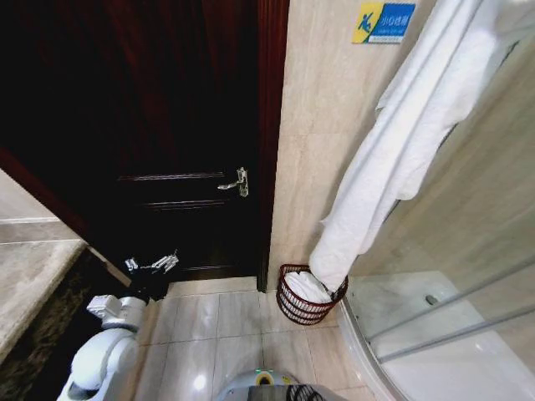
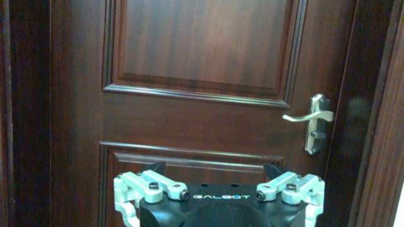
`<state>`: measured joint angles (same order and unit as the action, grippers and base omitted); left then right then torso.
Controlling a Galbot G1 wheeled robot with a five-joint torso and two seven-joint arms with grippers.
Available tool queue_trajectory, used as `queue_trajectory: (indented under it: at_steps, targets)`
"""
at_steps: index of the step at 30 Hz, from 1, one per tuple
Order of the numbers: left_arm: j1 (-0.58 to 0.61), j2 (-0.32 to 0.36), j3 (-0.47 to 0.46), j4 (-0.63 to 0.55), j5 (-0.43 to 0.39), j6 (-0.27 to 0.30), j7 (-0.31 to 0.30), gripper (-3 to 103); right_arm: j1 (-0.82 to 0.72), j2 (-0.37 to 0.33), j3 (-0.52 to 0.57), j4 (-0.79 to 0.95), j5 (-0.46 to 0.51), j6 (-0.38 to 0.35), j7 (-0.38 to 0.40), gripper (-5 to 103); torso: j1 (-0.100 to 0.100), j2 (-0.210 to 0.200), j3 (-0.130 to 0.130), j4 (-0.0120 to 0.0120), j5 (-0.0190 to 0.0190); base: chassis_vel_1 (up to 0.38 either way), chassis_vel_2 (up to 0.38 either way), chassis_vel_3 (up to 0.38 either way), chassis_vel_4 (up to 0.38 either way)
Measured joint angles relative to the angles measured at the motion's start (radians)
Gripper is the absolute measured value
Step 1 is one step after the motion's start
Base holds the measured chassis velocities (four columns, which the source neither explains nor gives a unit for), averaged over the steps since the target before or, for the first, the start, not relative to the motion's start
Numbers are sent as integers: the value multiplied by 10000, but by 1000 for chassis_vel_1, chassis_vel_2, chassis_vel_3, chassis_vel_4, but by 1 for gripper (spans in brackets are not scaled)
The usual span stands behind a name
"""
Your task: Discard the used towel into the hamper.
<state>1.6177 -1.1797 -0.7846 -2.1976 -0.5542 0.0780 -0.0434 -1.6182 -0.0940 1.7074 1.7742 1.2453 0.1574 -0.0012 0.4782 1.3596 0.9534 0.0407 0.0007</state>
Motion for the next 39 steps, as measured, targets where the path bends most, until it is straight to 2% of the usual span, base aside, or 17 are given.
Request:
queue_trajectory:
  at_steps: [8, 27, 39]
  targets:
    - [0, 0, 0, 0, 0, 0, 0, 100, 90, 459, -76, 340, -106, -173, 59, 4, 0, 0, 0, 0, -6, 0, 0, 0, 0]
    - [0, 0, 0, 0, 0, 0, 0, 100, 71, 829, -539, 485, -254, -48, -68, 4, -1, 0, 0, 0, -5, 0, 0, 0, 0]
    - [0, 0, 0, 0, 0, 0, 0, 100, -70, 406, -599, -85, -338, 248, -170, 4, -2, 0, 0, 2, -9, 0, 0, 0, 0]
